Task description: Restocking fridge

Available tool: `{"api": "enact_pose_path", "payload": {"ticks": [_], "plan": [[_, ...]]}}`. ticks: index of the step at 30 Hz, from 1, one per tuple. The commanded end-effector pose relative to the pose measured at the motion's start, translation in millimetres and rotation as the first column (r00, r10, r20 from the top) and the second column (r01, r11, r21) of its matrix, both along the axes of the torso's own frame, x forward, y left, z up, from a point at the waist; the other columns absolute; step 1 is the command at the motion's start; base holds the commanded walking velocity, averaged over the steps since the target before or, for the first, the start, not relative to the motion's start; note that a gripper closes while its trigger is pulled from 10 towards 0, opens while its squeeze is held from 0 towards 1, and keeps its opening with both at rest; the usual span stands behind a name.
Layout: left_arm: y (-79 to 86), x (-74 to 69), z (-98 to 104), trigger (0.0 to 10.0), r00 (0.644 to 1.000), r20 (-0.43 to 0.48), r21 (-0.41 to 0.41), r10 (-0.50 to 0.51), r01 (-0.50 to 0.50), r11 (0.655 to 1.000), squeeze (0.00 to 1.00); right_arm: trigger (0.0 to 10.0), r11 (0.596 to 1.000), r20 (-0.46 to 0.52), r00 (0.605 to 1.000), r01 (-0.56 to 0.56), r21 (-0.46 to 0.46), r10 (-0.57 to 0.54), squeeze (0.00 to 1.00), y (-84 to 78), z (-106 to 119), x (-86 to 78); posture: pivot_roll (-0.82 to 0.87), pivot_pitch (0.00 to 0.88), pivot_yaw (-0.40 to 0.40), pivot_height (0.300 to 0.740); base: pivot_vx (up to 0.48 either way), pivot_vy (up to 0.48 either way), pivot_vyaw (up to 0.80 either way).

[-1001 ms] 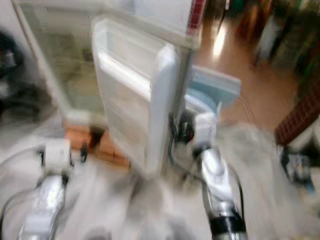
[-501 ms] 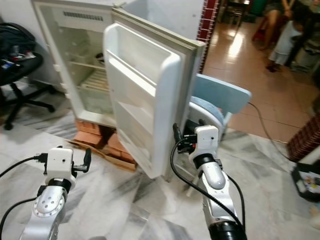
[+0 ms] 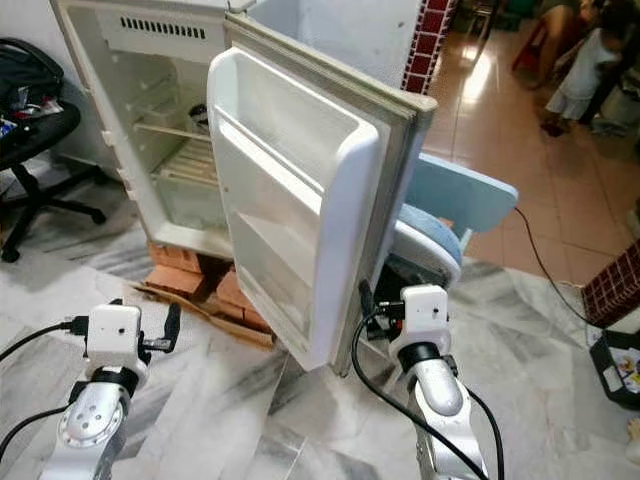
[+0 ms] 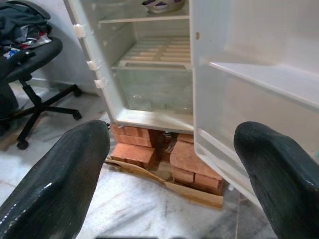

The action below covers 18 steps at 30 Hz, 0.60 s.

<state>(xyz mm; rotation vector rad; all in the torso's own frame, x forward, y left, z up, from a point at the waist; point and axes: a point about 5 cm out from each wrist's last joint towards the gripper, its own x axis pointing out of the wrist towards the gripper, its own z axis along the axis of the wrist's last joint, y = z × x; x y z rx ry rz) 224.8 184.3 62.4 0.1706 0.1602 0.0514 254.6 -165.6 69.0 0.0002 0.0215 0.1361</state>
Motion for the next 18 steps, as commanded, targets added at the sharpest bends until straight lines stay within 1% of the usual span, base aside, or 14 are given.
{"api": "enact_pose_path", "payload": {"ticks": [1,6,8,9,14,16,17,18], "plan": [[-0.5,0.7,2,10.0,1.000,0.006,0.003,0.000,0.000,1.000,0.00,10.0,1.000,0.016,1.000,0.002,0.000,-0.002,0.00,-0.2,5,2.8,0.09,0.000,-0.042,0.740,0.000,0.000,0.00],[1.9,-0.5,3,10.0,1.000,0.005,0.008,0.009,-0.009,1.000,0.00,10.0,1.000,0.012,1.000,0.003,-0.001,-0.003,0.00,-1.2,5,2.5,0.09,0.000,-0.044,0.740,0.000,0.000,0.00],[1.0,-0.5,4,10.0,1.000,0.019,-0.009,0.007,-0.007,1.000,0.00,10.0,1.000,0.012,1.000,0.000,0.000,0.000,0.00,-0.2,5,3.3,0.09,0.000,-0.046,0.740,0.000,0.000,0.00],[-0.5,-0.7,4,10.0,1.000,0.022,-0.002,0.003,-0.003,1.000,0.00,10.0,1.000,0.014,1.000,-0.003,0.001,0.003,0.00,0.9,6,4.4,0.09,0.000,-0.046,0.740,0.000,0.000,0.00],[-1.8,-2.0,2,10.0,1.000,0.006,0.001,0.008,-0.008,1.000,0.00,10.0,1.000,0.015,1.000,-0.005,0.000,0.005,0.00,-0.2,7,7.0,0.09,0.000,-0.047,0.740,0.000,0.000,0.00],[-1.4,-3.7,0,10.0,1.000,-0.004,0.003,0.012,-0.012,1.000,0.00,10.0,1.000,0.020,1.000,-0.007,0.001,0.007,0.00,-1.8,9,12.2,0.09,0.000,-0.047,0.740,0.000,0.000,0.00],[-0.9,-5.0,-2,10.0,1.000,-0.013,0.005,0.014,-0.014,1.000,0.00,10.0,1.000,0.025,1.000,-0.010,0.013,0.009,0.00,-2.2,12,19.0,0.09,0.000,-0.047,0.740,0.000,0.000,0.00],[-0.7,-5.3,-3,10.0,1.000,-0.016,0.005,0.015,-0.015,1.000,0.00,10.0,1.000,0.027,1.000,-0.010,0.019,0.009,0.00,-2.2,13,21.8,0.09,0.000,-0.047,0.740,0.000,0.000,0.00]]}}
